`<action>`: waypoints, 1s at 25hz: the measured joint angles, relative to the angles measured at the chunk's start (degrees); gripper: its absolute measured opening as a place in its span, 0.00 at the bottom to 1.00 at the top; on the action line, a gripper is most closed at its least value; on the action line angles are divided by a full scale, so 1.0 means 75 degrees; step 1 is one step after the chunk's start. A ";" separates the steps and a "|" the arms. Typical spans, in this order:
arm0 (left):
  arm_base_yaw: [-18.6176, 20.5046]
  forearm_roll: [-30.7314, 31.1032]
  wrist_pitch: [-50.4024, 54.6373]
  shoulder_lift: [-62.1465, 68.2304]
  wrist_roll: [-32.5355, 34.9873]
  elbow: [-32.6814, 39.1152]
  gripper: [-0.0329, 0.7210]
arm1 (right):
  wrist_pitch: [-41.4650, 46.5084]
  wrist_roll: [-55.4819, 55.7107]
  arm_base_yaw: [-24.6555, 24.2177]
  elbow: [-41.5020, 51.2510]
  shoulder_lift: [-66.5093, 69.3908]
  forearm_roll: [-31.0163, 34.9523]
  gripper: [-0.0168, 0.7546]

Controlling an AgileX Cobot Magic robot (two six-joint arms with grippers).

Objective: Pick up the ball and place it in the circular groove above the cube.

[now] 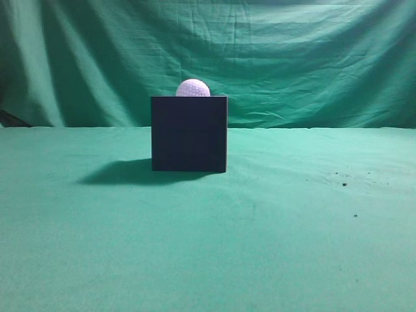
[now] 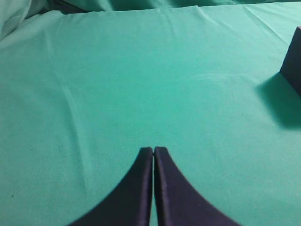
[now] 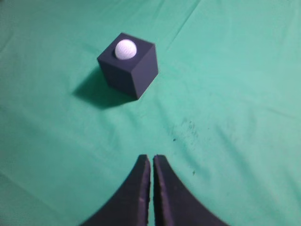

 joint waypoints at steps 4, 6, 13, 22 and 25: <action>0.0000 0.0000 0.0000 0.0000 0.0000 0.0000 0.04 | -0.0462 -0.0005 0.0000 0.0461 -0.0601 -0.0373 0.02; 0.0000 0.0000 0.0000 0.0000 0.0000 0.0000 0.04 | -0.0820 -0.0017 -0.0016 0.0785 -0.0960 -0.0523 0.02; 0.0000 0.0000 0.0000 0.0000 0.0000 0.0000 0.04 | -0.2862 -0.0021 -0.1508 0.2737 -0.2765 -0.0592 0.02; 0.0000 0.0000 0.0000 0.0000 0.0000 0.0000 0.04 | -0.4172 -0.0021 -0.3577 0.5064 -0.4056 -0.0362 0.02; 0.0000 0.0000 0.0000 0.0000 0.0000 0.0000 0.04 | -0.4500 -0.0021 -0.3780 0.5564 -0.4056 -0.0342 0.02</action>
